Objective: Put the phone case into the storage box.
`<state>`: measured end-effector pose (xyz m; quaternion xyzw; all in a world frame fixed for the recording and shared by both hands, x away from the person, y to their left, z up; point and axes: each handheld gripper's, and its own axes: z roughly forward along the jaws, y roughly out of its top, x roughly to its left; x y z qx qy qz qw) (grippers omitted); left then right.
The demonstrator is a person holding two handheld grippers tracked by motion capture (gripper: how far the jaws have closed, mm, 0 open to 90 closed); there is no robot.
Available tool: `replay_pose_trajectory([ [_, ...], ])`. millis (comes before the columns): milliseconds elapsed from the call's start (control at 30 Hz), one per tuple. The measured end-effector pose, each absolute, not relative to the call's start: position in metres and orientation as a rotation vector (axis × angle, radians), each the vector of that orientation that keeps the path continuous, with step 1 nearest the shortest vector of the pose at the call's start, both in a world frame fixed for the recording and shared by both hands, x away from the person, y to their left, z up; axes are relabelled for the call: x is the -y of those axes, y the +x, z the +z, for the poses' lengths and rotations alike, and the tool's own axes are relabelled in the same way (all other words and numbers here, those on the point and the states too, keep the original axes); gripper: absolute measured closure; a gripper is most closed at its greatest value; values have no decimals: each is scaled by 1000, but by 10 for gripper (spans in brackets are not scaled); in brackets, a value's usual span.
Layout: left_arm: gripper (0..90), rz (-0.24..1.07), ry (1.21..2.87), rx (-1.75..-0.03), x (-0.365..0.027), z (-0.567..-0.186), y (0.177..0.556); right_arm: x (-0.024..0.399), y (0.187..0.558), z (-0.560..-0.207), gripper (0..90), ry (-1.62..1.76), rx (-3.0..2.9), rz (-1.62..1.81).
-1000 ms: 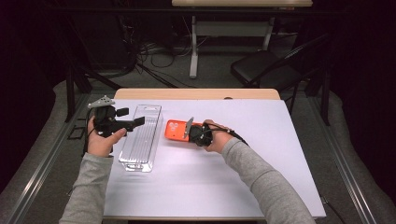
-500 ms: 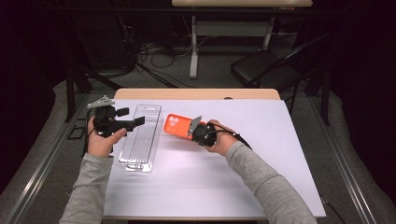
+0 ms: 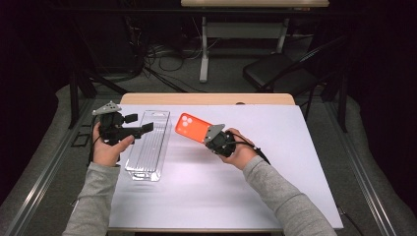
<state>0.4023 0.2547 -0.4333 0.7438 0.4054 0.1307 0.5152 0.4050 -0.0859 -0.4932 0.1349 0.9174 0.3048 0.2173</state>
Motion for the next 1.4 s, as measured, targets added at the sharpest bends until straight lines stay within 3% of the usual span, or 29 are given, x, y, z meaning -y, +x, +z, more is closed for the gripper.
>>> replay_pose_trajectory([
  [1400,204,270,1765,-862,-217,-426,382,112,340,-495,894,630,-2192,1122],
])
